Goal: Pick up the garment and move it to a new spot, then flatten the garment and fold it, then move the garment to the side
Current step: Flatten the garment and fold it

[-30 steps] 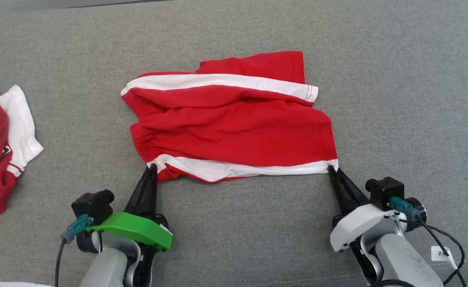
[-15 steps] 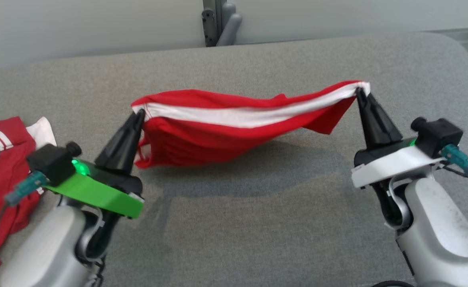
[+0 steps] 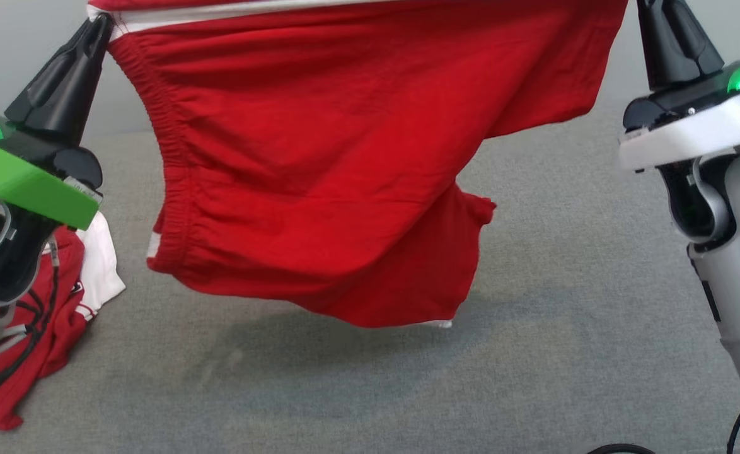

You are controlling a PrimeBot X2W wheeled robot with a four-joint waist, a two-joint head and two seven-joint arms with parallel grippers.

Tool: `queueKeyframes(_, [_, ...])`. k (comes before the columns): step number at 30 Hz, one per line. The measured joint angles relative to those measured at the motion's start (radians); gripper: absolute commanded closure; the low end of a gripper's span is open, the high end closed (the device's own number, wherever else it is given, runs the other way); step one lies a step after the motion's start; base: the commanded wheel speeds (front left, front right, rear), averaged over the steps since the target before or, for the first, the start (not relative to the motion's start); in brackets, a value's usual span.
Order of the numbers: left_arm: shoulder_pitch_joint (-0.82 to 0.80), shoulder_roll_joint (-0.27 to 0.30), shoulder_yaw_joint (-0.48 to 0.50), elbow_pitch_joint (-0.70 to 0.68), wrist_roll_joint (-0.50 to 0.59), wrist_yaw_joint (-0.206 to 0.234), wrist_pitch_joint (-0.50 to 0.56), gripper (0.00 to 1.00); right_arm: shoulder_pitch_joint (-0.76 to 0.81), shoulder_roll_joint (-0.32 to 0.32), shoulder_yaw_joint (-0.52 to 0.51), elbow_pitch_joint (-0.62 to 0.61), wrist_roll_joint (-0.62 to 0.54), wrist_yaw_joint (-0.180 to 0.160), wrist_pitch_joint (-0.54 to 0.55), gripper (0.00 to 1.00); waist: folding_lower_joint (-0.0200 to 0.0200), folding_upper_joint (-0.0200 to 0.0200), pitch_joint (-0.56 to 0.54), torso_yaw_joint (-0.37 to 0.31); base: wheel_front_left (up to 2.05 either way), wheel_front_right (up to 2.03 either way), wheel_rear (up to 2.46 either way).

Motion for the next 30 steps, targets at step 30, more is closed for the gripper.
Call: queueKeyframes(30, [-0.356, -0.217, -0.223, 0.439, -0.142, 0.001, -0.148, 1.00, -0.487, 0.081, 0.136, 0.457, -0.236, -0.001, -0.063, 1.00, 0.0005, 0.0000, 0.522, -0.062, 0.00, 0.00, 0.00])
